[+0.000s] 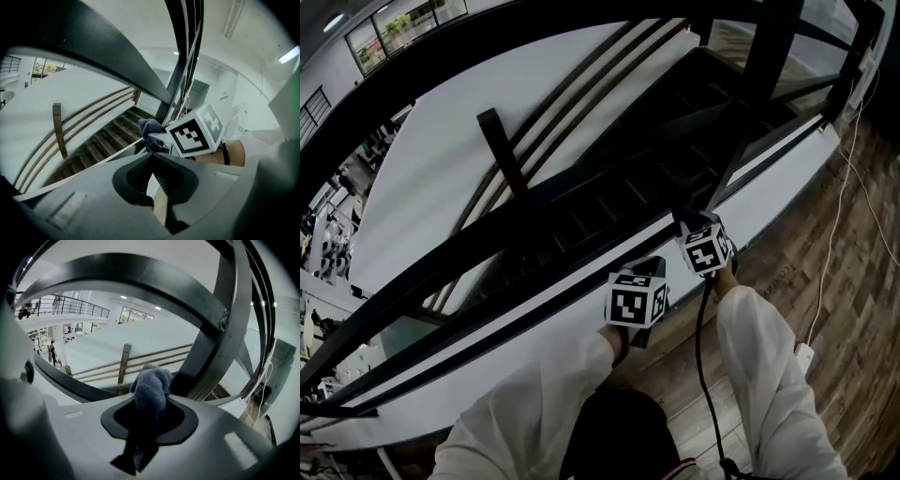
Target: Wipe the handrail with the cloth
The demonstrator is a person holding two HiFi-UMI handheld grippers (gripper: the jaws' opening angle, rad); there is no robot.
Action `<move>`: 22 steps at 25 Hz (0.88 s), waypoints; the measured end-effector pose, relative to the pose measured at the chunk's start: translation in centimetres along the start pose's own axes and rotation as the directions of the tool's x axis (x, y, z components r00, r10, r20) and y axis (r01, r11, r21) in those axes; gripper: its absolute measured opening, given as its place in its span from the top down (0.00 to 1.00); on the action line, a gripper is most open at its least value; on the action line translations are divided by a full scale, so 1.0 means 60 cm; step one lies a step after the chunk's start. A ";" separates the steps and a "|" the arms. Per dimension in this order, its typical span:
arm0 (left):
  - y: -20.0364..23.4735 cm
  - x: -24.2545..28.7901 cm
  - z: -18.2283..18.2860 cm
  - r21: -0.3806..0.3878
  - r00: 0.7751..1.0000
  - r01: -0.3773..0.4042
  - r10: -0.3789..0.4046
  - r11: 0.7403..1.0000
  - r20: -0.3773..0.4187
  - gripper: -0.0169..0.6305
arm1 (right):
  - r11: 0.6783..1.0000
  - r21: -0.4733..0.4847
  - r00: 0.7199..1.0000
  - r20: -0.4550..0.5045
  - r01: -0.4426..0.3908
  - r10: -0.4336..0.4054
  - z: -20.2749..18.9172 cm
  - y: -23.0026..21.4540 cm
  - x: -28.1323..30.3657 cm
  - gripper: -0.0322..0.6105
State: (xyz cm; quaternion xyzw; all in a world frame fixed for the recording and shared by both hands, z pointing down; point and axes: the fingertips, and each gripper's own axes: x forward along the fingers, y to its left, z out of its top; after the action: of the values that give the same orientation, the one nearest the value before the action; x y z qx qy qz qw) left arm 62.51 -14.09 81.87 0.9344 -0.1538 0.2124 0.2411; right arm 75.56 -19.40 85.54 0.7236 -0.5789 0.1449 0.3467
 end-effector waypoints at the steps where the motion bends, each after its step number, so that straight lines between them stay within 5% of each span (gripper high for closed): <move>1: -0.001 -0.005 0.015 -0.005 1.000 0.000 0.000 1.000 0.007 0.97 | 1.000 0.023 1.000 0.019 -0.002 0.002 0.010 0.006 -0.012 0.81; 5: -0.025 -0.057 0.051 0.055 0.999 0.021 -0.019 0.998 -0.040 0.97 | 0.981 0.188 0.998 0.040 -0.052 0.045 0.039 0.031 -0.087 0.81; 8: -0.051 -0.112 0.057 0.024 0.998 0.017 -0.016 1.000 -0.062 0.97 | 0.966 0.237 0.995 0.007 -0.101 0.102 0.033 0.067 -0.157 0.81; 13: -0.129 -0.206 0.116 0.038 1.000 -0.017 0.018 0.999 -0.012 0.97 | 0.935 0.308 0.984 0.025 -0.177 0.178 0.049 0.089 -0.310 0.81; 22: -0.206 -0.593 0.229 -0.042 0.960 -0.267 0.270 0.963 0.071 0.97 | 0.901 0.255 0.936 0.099 -0.352 0.338 0.286 0.208 -0.687 0.81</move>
State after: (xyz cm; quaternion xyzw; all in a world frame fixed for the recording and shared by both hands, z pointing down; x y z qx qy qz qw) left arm 41.08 -4.26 49.46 0.9084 -0.2914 0.2051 0.2189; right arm 48.67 -1.61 52.18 0.6534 -0.6817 0.2621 0.1991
